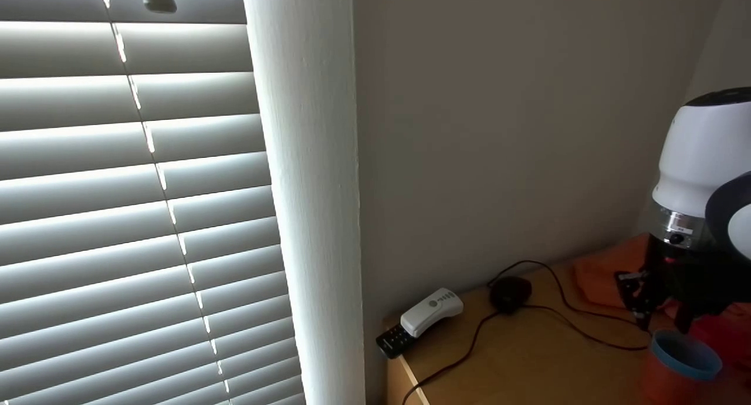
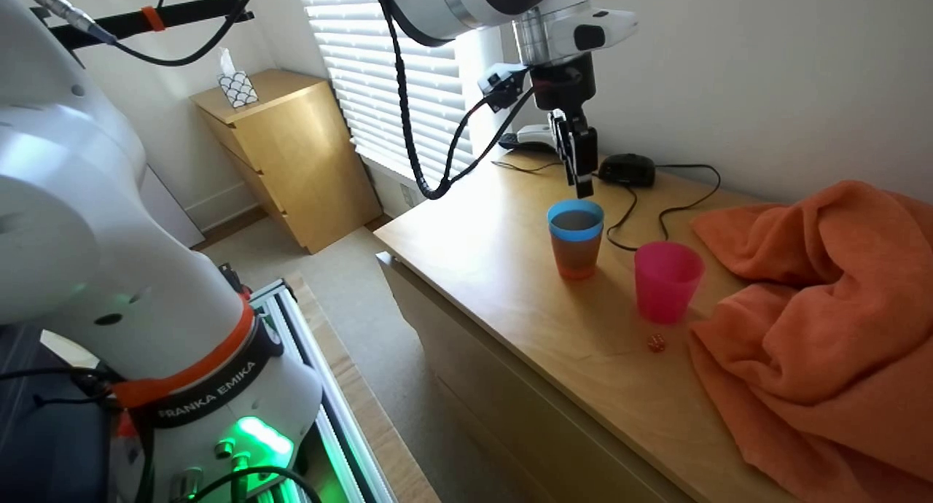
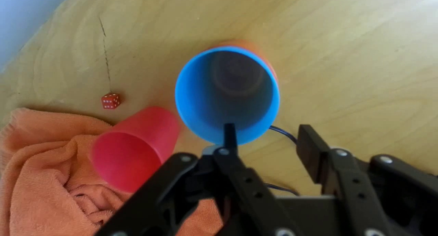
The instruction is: Stack the cups together.
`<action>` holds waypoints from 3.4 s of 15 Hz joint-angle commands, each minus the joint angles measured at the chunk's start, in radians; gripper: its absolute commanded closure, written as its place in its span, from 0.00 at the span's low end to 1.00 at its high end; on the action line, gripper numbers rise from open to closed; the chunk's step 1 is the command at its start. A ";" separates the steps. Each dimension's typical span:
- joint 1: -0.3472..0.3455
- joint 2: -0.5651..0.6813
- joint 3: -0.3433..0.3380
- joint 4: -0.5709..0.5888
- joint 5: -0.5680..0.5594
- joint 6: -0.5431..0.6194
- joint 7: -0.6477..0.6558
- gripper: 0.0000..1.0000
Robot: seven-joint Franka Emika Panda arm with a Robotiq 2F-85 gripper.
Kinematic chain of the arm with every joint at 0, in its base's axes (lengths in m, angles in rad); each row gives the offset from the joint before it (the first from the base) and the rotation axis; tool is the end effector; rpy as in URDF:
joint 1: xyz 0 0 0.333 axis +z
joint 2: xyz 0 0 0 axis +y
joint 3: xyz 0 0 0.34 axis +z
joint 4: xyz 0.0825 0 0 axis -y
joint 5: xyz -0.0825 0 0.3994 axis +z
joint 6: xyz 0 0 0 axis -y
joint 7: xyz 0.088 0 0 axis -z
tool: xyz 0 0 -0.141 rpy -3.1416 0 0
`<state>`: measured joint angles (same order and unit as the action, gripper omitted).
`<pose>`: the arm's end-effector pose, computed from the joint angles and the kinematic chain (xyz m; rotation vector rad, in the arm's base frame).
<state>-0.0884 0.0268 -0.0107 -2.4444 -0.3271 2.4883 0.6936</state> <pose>0.4925 -0.0541 0.2700 2.8480 -0.7787 0.1110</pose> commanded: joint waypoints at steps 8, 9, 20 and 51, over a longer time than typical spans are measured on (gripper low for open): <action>-0.055 -0.044 -0.129 -0.036 -0.020 0.021 0.118 0.00; -0.065 -0.037 -0.140 -0.035 -0.028 0.013 0.137 0.00; -0.105 0.020 -0.213 -0.083 0.006 0.071 0.311 0.00; -0.037 0.092 -0.309 -0.080 -0.015 0.310 0.407 0.99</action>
<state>-0.1547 0.1528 -0.2985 -2.5055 -0.3262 2.7849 1.0676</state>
